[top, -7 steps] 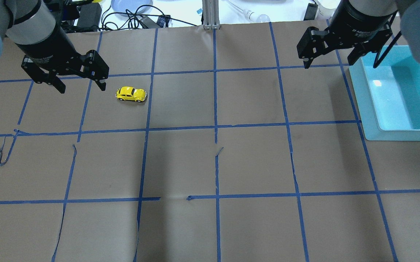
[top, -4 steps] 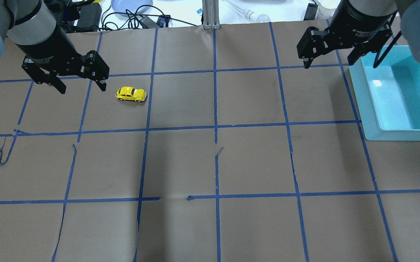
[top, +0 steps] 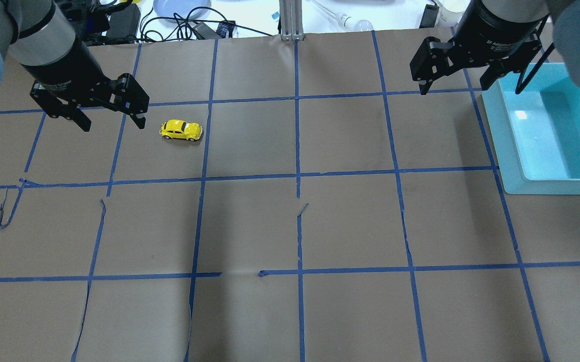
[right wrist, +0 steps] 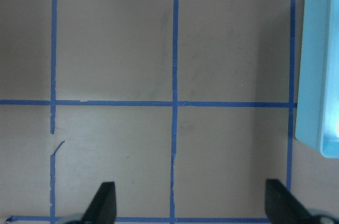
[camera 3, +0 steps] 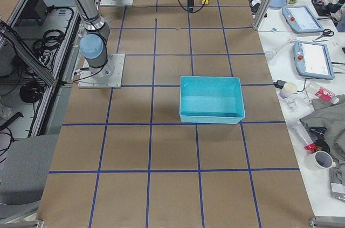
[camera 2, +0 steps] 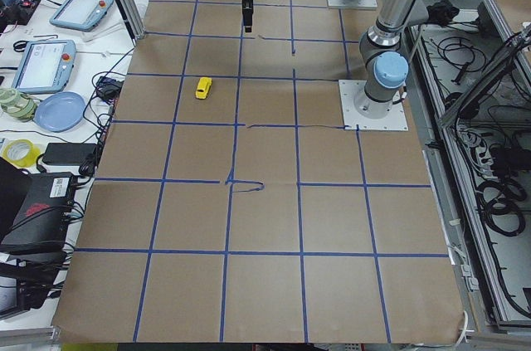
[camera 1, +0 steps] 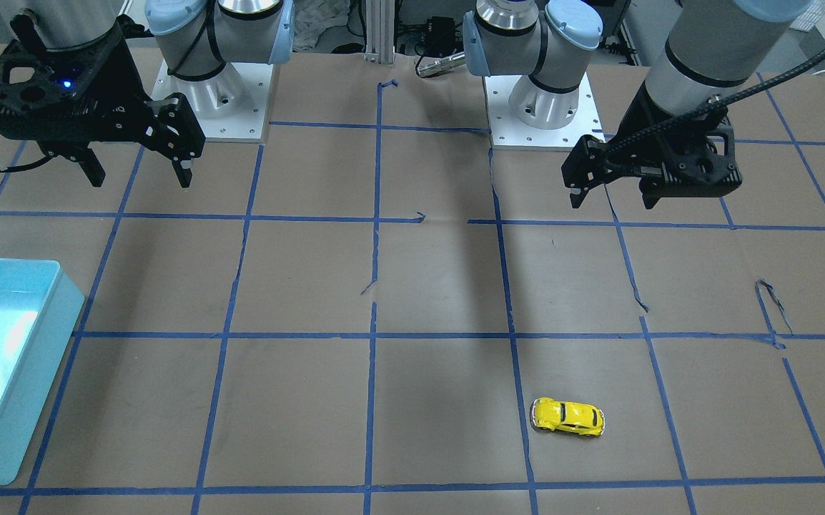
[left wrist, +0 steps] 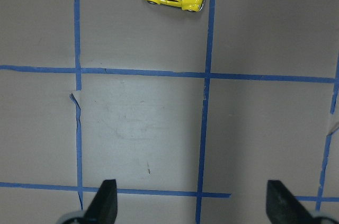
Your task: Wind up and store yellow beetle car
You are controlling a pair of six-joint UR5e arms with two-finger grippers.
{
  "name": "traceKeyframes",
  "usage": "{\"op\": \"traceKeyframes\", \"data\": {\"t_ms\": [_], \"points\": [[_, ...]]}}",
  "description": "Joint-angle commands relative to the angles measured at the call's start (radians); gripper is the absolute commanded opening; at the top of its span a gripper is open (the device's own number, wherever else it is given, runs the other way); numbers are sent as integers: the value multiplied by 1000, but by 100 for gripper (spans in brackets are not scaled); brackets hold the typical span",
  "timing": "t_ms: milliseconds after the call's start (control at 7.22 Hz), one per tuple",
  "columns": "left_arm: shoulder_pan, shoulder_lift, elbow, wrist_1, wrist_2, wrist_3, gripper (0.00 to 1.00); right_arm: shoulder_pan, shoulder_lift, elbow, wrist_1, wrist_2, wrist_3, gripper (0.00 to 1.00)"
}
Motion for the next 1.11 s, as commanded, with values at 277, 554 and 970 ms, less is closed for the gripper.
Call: {"op": "traceKeyframes", "data": {"t_ms": [277,554,970], "points": [[23,-3,15,46,4,-164,100,0,0,0,0,0,0,100],[31,-30,-17,186,8,-368,100,0,0,0,0,-2,0,100],[31,-95,-73,378,8,-656,100,0,0,0,0,0,0,100]]}}
